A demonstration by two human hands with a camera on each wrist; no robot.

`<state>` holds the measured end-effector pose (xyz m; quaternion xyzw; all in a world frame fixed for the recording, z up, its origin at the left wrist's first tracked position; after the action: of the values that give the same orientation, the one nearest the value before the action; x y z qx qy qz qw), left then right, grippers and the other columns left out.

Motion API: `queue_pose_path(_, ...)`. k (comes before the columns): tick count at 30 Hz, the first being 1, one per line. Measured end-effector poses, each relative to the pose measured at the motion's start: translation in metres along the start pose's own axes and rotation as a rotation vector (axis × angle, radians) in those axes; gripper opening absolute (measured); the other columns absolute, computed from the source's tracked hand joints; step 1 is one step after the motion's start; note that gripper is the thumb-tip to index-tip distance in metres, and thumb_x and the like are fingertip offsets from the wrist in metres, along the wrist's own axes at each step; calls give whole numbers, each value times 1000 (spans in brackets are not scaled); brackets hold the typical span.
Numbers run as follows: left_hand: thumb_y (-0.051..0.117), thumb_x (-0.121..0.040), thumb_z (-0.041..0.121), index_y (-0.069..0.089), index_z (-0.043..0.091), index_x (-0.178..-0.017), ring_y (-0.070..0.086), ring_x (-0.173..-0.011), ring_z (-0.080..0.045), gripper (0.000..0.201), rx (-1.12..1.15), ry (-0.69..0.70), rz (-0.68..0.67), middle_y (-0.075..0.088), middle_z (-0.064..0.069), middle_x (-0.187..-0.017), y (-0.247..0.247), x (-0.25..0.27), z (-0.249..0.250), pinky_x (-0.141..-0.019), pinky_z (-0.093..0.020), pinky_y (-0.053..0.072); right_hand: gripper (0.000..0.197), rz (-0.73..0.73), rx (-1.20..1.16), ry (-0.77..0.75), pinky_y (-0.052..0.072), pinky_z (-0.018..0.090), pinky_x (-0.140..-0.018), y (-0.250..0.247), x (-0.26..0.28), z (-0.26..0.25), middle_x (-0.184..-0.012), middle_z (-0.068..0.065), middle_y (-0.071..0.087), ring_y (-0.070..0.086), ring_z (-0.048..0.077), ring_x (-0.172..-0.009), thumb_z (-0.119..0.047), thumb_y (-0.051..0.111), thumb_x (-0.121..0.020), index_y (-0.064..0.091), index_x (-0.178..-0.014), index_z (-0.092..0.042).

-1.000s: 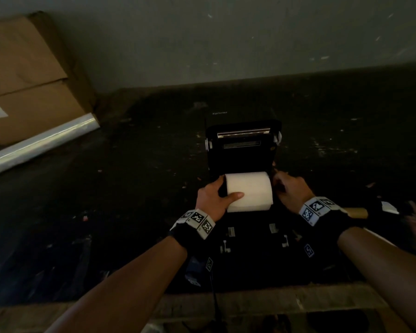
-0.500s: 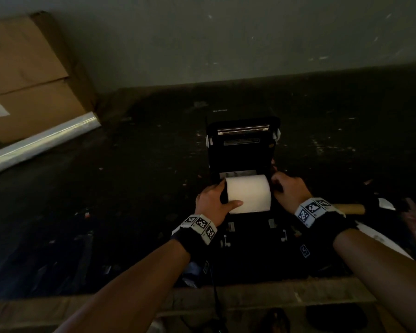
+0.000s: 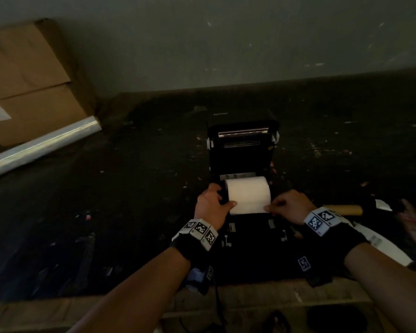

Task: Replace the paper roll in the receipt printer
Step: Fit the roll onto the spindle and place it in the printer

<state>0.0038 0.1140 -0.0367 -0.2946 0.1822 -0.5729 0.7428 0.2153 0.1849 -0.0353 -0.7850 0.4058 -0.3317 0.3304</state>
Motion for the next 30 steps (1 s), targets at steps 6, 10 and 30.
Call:
queue_pose_path(6, 72, -77, 36, 69, 10, -93, 67, -91, -21, 32, -17, -20, -110, 71, -9, -98, 10, 2, -10, -79, -26, 52, 25, 35, -23, -67, 36, 10, -62, 2, 4, 4, -86, 5, 70, 59, 11, -82, -34, 65, -81, 73, -86, -12)
queue_pose_path(10, 69, -79, 38, 72, 7, -93, 66, -93, -23, 34, -2, -41, -129, 72, -12, -99, 13, 1, -16, -79, -24, 49, 24, -13, -18, -58, 37, 2, -61, 9, 9, 7, -84, 0, 64, 58, 11, -83, -31, 64, -82, 73, -89, -10)
queue_pose_path(30, 66, -84, 33, 72, 0, -98, 64, -94, -25, 36, -64, -43, -338, 71, -15, -103, 16, -7, -17, -71, -20, 44, 22, -112, 11, 2, 39, 22, -75, 11, 0, 9, -103, 7, 71, 58, 12, -87, -28, 61, -85, 73, -93, -11)
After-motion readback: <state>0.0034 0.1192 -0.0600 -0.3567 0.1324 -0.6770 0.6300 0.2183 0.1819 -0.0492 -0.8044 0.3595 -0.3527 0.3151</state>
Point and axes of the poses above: each hand's wrist, its own x-axis away from the middle knuckle, its own y-axis out of the palm, z = x × y, the point moved 3 cm from there along -x, towards the middle knuckle
